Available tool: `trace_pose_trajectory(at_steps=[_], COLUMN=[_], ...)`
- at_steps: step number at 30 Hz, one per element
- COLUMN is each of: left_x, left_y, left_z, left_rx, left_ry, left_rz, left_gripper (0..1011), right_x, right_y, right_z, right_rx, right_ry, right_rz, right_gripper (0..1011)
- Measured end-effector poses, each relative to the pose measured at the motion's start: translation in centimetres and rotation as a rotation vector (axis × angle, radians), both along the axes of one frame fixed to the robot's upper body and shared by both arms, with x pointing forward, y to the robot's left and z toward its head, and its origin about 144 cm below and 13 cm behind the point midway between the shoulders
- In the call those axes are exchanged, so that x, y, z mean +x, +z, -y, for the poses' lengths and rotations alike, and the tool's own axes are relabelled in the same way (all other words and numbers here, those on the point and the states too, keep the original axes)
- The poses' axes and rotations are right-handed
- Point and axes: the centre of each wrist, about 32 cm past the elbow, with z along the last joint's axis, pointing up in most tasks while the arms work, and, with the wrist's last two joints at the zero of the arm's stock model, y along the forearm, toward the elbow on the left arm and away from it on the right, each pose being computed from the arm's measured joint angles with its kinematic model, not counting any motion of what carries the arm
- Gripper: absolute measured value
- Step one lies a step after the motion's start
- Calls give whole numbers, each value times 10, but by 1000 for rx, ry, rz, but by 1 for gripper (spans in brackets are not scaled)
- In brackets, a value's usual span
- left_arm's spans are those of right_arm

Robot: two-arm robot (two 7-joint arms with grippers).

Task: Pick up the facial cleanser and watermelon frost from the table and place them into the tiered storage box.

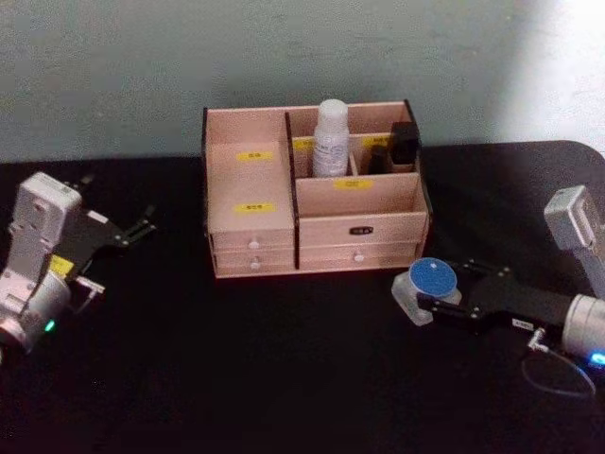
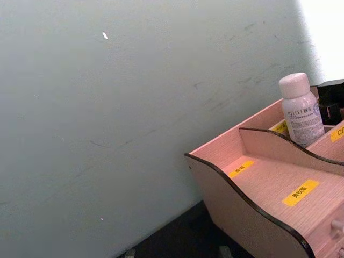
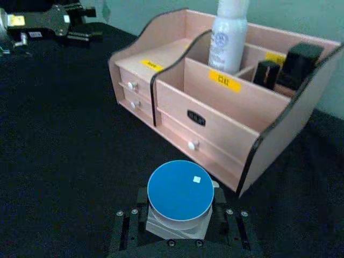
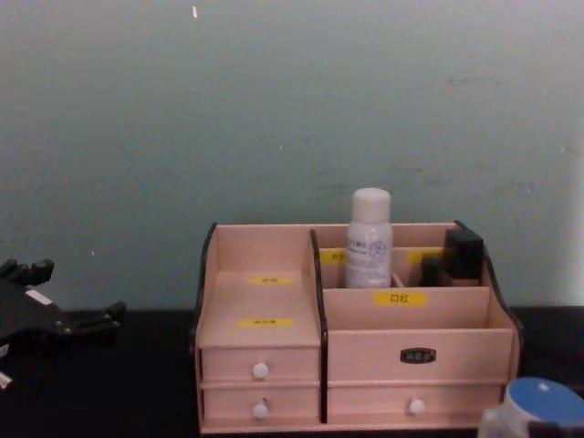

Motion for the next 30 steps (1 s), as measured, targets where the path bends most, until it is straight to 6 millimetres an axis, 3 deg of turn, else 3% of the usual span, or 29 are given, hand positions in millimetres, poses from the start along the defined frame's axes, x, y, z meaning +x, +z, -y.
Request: trace_pose_trajectory(at_steps=[30], left_x=[0], left_y=[0], left_z=[0], left_rx=[0], left_ry=[0], left_rz=[0], left_gripper=[1001], right_x=[44], right_y=[28], right_z=[-44], right_rx=[39], right_ry=[123], right_rz=[125], right_gripper=[719])
